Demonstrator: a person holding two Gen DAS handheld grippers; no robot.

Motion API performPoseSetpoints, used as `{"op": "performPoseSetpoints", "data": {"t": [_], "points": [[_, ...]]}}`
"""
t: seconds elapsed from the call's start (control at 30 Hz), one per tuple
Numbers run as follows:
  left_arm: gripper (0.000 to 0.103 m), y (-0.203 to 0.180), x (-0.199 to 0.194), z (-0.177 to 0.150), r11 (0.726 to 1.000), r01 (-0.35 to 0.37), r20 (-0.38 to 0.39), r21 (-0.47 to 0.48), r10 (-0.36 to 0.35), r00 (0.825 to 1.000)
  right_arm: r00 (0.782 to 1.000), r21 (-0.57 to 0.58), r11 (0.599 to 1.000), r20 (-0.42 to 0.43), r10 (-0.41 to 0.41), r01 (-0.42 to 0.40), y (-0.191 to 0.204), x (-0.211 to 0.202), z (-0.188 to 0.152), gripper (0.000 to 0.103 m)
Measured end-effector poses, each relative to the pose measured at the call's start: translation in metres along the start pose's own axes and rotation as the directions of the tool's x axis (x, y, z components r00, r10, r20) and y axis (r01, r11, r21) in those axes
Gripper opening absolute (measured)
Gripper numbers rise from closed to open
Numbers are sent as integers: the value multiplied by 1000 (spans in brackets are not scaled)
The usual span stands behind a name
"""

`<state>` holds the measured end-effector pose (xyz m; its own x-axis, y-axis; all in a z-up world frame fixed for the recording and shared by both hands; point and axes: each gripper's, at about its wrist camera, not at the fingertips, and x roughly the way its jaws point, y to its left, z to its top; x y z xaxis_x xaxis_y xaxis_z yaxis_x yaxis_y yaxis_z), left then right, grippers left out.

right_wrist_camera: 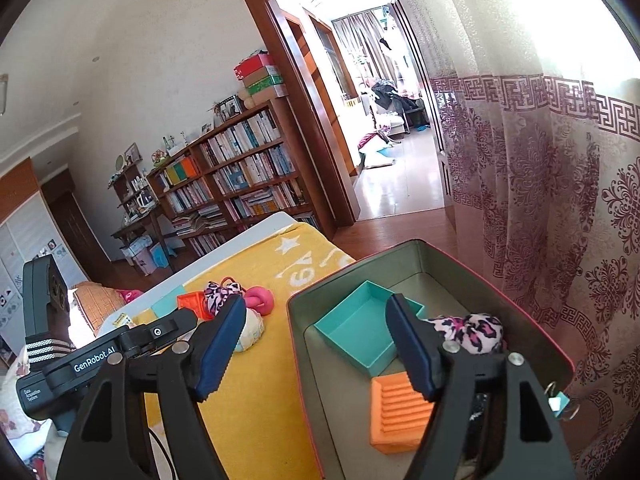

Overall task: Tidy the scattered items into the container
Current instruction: 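Release the black hat and orange block into the red tin, then move the left gripper to the small medicine box and grasp it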

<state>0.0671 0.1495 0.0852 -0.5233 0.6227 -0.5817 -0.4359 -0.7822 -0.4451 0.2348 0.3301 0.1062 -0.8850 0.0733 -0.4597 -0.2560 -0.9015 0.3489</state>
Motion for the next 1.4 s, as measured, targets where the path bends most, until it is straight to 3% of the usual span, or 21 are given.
{"op": "performPoseSetpoints", "data": {"t": [0.23,0.6,0.87,0.97,1.03,1.2,1.4], "points": [[73,66,-35,11,988,-104,61,-116,111,992,991,-35,992,-64,118,-120,50,36,-3,79],[73,165,-85,20,920,-249,106,-302,292,951,969,-23,982,-170,181,-187,100,96,-18,79],[73,230,-105,31,856,-366,113,-366,431,895,951,-24,971,-210,227,-237,136,120,-19,79],[85,252,-107,39,835,-421,131,-355,490,862,945,-26,966,-218,245,-256,151,127,-22,79],[85,267,-103,45,830,-448,135,-333,512,848,939,-25,964,-232,253,-266,158,133,-25,79],[85,304,-80,59,822,-487,99,-296,534,840,924,-28,960,-280,260,-279,173,147,-37,79],[85,335,-48,76,824,-494,76,-279,532,844,921,-43,963,-305,241,-266,180,159,-44,79]]}}
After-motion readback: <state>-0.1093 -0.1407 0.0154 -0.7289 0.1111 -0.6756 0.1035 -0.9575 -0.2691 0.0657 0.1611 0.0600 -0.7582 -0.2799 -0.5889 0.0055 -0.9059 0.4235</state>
